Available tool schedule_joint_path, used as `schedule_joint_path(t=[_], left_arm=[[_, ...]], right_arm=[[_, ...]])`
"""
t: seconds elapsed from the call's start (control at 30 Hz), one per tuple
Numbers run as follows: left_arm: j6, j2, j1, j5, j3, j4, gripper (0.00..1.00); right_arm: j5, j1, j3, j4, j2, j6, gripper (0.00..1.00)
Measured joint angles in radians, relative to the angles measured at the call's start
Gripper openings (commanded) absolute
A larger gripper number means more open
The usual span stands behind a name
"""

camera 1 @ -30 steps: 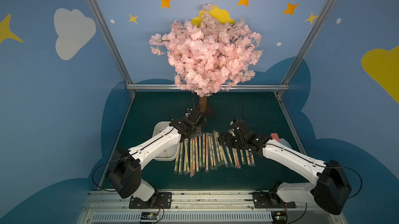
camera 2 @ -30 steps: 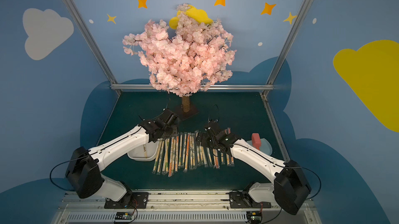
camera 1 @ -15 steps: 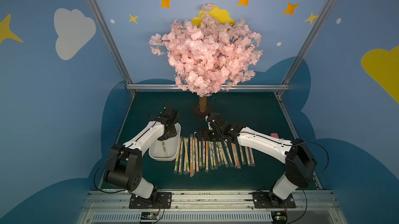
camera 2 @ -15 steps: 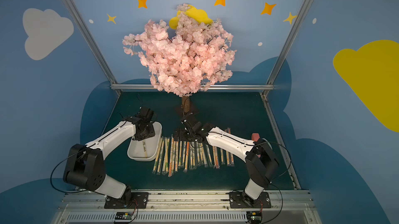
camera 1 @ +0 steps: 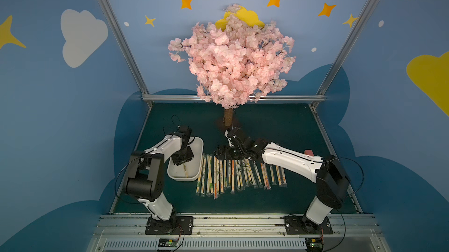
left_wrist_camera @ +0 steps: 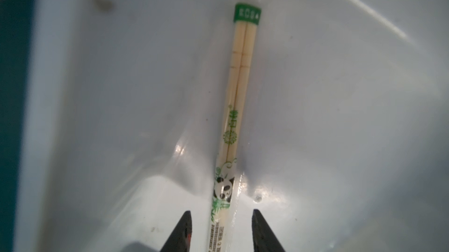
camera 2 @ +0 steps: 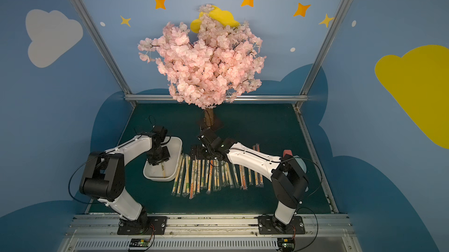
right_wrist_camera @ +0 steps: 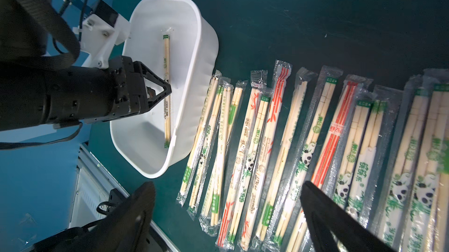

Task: Take the paired disposable chopsticks out of the storage box
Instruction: Pick up the paired disposable chopsticks from the storage box.

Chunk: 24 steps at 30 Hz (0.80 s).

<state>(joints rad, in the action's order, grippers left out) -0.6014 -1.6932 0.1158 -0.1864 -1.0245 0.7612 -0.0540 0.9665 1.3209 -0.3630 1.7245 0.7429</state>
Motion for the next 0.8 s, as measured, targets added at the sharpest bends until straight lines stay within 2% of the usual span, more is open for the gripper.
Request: schedule_joint_path(t=[0.27,0.7,0.8], left_arm=[[0.018,-0.042,-0.020,0.034,-0.012,-0.003,0.37],[0.041,-0.074,-0.024,0.053,-0.045,-0.004,0.10],[0.045,-0.074,-0.024,0.054,-0.047,-0.003,0.09]], right_arm=[[0.000,0.000,0.000,0.001,0.000,0.000,0.97],[0.000,0.000,-0.003,0.001,0.000,-0.001,0.97],[0.000,0.000,-0.003,0.001,0.000,-0.001,0.97]])
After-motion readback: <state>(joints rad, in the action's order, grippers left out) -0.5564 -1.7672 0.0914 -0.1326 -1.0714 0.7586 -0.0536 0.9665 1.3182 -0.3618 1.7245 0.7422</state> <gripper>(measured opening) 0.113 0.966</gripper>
